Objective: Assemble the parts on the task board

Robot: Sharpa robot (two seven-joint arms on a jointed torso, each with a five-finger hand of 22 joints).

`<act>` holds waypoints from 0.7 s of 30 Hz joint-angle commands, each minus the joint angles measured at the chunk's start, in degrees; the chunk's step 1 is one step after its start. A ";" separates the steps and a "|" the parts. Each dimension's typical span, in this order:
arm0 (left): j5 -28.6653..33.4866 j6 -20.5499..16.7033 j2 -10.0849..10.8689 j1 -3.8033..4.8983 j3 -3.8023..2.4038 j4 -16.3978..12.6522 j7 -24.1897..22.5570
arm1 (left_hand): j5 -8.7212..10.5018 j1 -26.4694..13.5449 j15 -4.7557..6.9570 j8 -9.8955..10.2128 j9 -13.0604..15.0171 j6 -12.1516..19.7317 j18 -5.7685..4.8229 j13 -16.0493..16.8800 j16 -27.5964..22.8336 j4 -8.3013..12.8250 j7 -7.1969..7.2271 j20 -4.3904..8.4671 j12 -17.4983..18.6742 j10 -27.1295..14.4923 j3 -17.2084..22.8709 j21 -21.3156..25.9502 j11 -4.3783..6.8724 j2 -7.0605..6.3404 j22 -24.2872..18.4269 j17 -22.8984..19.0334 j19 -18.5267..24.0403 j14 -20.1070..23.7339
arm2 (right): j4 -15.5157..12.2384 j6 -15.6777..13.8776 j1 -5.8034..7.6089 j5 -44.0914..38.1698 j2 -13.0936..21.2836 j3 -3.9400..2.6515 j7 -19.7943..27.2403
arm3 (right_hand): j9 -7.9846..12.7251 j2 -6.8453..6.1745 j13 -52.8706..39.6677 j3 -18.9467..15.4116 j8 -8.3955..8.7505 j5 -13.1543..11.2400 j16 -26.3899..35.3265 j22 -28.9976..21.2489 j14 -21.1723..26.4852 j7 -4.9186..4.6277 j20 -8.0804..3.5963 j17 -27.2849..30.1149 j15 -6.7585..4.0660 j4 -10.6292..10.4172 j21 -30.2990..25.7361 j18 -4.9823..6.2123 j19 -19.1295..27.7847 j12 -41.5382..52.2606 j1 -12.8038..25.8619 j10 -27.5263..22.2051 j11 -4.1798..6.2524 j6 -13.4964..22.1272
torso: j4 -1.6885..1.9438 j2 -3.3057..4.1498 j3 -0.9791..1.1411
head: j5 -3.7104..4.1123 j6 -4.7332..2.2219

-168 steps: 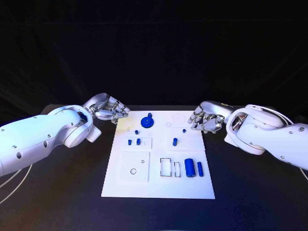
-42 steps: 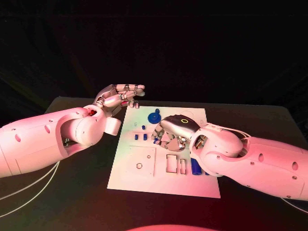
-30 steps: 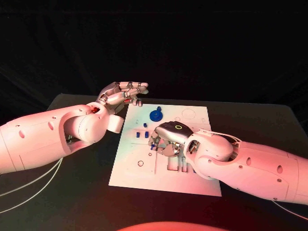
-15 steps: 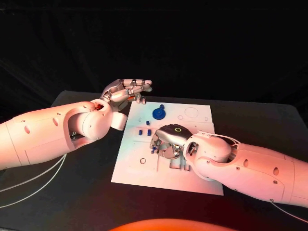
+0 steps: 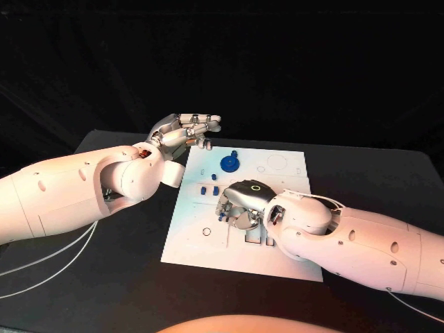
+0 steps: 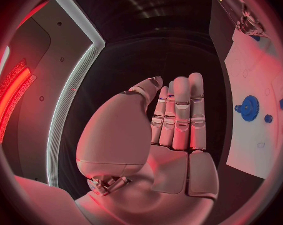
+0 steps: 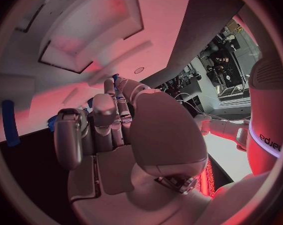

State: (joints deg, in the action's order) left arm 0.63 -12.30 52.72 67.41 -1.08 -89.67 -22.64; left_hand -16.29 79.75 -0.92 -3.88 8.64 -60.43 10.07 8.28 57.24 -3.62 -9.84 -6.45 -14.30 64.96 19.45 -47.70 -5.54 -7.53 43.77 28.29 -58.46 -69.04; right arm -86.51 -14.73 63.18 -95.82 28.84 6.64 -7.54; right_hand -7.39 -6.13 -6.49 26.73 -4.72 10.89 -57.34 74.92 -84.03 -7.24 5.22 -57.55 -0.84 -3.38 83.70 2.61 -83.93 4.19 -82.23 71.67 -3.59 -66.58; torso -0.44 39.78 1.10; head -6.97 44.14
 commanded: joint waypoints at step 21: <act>-0.62 1.10 -0.25 0.03 -0.03 0.07 0.57 | 0.13 0.65 -0.27 0.09 -0.09 0.55 0.48 0.11 0.30 0.93 -0.18 -0.03 -0.39 -0.50 0.08 0.43 -0.07 0.53 -0.16 -0.16 -0.55 0.09 | 0.22 0.91 -0.40 -0.76 -0.39 0.40 -0.75 | 0.41 -2.48 0.64 -1.98 0.99 0.27 0.45 8.42 -0.57 -1.35 0.57 0.54 0.78 -0.73 -1.31 -0.45 -0.96 -0.61 4.41 -4.25 -1.35 2.58 | -0.06 -0.02 -0.02 | 0.29 -0.08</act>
State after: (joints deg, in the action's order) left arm 0.47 -12.20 52.60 67.42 -1.08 -89.58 -22.13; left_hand -16.29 80.05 -0.92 -3.88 8.65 -60.26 10.07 8.30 57.24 -2.89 -9.99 -6.45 -14.34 64.96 19.54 -47.47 -5.54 -7.24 43.66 28.20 -58.47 -69.03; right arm -86.27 -14.66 62.89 -96.27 28.36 6.96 -7.73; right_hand -6.99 -8.63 -5.81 25.21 -3.82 11.22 -57.05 74.91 -84.02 -8.52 5.43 -57.06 -0.40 -4.12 82.61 2.61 -84.14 3.53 -78.51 67.73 -5.02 -64.33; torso -0.48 39.75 1.08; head -6.69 44.08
